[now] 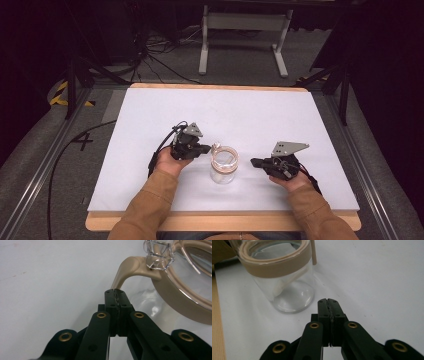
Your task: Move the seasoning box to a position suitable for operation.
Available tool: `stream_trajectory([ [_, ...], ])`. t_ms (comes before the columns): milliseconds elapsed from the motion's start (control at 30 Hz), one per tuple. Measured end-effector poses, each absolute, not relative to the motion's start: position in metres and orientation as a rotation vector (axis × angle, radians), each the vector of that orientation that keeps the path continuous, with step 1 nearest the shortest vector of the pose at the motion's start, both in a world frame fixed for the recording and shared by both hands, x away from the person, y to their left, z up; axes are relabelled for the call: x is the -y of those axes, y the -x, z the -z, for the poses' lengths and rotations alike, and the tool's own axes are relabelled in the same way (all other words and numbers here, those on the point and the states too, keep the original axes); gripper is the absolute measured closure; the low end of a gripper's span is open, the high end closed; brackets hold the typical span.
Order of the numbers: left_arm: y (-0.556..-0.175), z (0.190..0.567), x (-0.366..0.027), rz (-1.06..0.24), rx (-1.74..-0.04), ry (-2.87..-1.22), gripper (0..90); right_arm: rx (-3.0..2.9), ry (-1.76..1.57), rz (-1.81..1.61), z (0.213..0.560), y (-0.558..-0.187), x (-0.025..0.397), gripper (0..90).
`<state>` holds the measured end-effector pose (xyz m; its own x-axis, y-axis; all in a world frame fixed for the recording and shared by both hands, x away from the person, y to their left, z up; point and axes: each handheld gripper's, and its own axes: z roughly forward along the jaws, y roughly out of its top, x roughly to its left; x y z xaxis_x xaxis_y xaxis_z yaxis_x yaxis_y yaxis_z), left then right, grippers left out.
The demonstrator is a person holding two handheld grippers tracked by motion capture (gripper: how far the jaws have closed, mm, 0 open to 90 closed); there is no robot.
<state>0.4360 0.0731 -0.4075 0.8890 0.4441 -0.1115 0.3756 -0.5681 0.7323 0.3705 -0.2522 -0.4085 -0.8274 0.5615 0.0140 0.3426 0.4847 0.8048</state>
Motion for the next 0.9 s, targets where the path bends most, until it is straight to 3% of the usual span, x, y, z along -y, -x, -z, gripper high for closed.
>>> stream_trajectory([
  [900, -0.448, 0.410, -0.055, -0.153, -0.449, -2.248, 89.9, -2.482, -0.781, -1.252, 0.412, -0.364, 0.255, 88.0],
])
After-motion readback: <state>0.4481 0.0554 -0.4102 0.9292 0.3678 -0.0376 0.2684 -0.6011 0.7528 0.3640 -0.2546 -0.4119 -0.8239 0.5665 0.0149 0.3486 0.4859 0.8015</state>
